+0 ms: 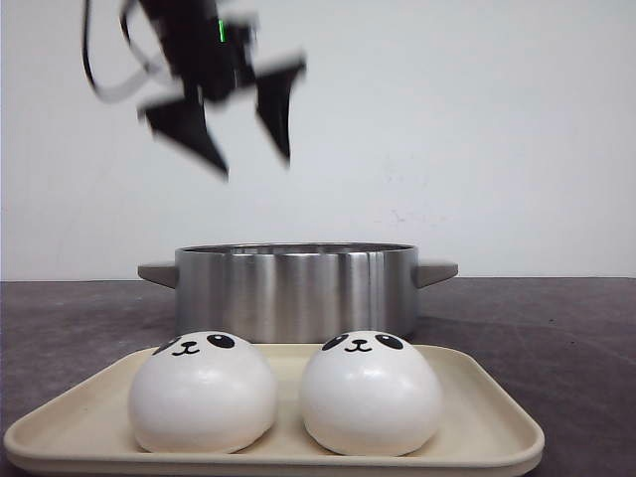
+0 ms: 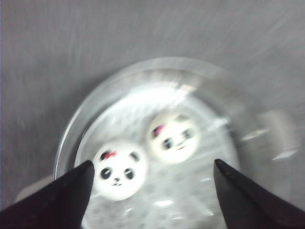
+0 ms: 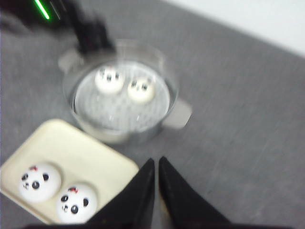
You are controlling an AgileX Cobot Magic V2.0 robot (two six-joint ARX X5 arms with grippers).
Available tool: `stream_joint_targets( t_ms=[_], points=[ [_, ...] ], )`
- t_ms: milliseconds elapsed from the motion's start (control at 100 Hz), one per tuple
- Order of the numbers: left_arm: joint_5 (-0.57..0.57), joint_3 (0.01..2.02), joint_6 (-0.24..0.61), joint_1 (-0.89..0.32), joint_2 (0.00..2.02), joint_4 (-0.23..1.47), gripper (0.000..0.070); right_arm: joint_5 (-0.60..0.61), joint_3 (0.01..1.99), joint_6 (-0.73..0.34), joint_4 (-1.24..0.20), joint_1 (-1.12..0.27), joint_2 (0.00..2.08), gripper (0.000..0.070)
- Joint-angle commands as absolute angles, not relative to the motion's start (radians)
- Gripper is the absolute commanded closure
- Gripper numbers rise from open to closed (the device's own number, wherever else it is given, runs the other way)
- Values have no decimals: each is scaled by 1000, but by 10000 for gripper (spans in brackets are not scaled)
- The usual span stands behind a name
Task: Steam buns
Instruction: 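Lower the bun into the pot, open the left gripper, withdraw, then reach the right gripper down and grasp the front bun nearest it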
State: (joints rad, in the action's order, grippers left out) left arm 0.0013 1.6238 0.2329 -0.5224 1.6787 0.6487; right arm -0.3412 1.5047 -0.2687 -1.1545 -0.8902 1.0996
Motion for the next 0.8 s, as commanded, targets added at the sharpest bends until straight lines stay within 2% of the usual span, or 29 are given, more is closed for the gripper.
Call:
stream_joint_targets(
  t_ms=[0,90,180,250,290,340,430,480,590,790],
  points=[
    [-1,1648,251,-543,1613,661,239,-307,1414,-334,-1097,-901,1112,692],
    [-1,1648,252,-570,1504,689,239,-230,1274,-369,-994,-901,1115,692],
    [11,1648,305,-606,1406,697,238,-144,1151,-405,-899,-901,1125,692],
    [23,1648,311,-637,1336,703,238,-71,1078,-450,-842,-901,1147,691],
    [22,1648,312,-656,1298,715,238,-33,1047,-469,-820,-901,1165,671],
    [17,1648,312,-677,1256,737,238,6,1024,-476,-807,-901,1194,575],
    [0,1648,317,-710,1188,781,238,38,1012,-481,-809,-902,1251,318],
    [-1,1648,326,-722,1154,797,238,72,1012,-480,-808,-907,1283,249],
    [-1,1648,342,-733,1086,820,238,116,1012,-477,-783,-915,1364,246],
    [-34,1648,341,-733,1008,824,239,117,1012,-475,-774,-914,1503,246]
  ],
)
